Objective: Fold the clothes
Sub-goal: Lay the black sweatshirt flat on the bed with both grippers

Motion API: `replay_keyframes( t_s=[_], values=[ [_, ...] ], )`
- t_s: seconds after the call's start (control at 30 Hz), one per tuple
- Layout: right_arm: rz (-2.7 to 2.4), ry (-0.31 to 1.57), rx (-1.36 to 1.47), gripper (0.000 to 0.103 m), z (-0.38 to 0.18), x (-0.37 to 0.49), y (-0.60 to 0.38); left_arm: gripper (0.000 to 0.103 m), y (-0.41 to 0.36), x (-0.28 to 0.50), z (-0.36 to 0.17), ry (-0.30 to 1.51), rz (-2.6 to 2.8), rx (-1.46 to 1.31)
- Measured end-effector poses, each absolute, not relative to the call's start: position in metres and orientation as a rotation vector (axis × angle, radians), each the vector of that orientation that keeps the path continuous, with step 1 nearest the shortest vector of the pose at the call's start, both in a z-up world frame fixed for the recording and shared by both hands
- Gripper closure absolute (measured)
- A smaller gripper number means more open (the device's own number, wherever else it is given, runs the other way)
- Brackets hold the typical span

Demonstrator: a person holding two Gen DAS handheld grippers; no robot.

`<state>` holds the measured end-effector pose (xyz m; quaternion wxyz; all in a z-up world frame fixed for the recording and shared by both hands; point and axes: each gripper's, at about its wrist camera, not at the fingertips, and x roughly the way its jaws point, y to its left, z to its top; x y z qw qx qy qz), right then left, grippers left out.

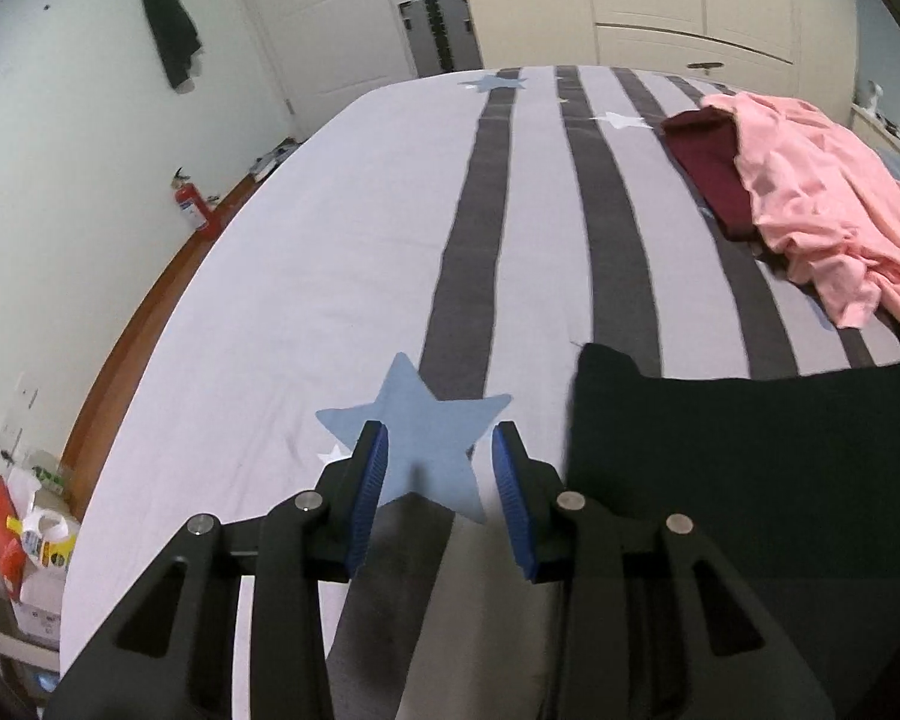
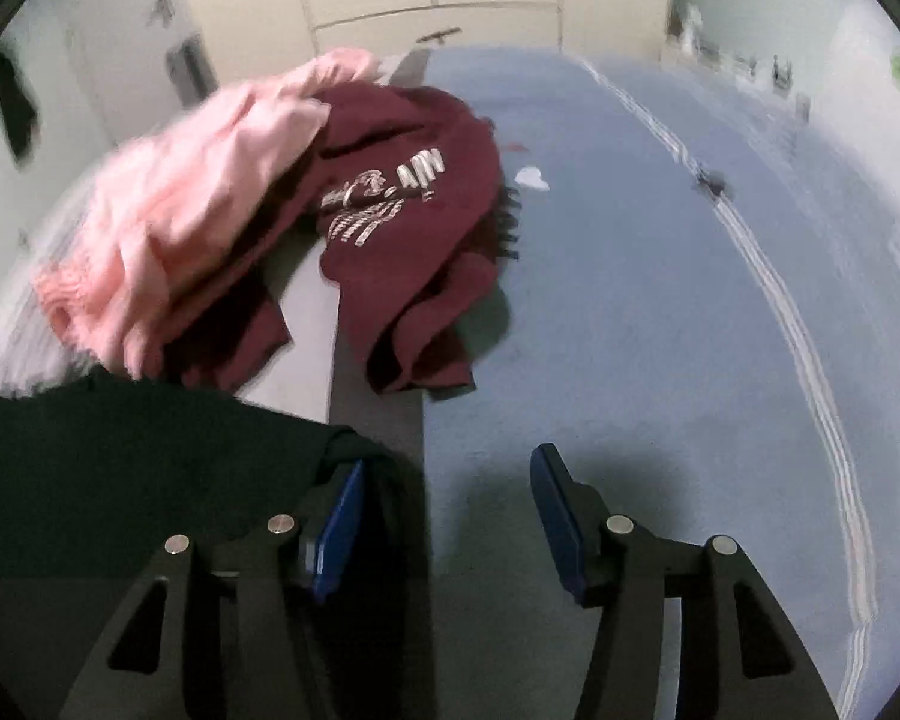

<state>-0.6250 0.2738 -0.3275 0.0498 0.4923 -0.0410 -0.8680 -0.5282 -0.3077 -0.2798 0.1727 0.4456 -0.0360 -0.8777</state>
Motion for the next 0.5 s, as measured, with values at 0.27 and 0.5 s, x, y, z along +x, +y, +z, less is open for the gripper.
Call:
replay_keyframes(
  t_s=[0.27,0.5],
  values=[
    [-2.612,-0.152,1.436,0.050,-0.315,-0.600,0.282,0.069,-0.262,-0.502,-0.283,-0.225,-2.619,1.295],
    [-2.519,0.093,1.364,0.049,-0.311,-0.571,0.250,0.069,-0.243,-0.495,-0.305,-0.177,-2.648,1.374]
  ],
)
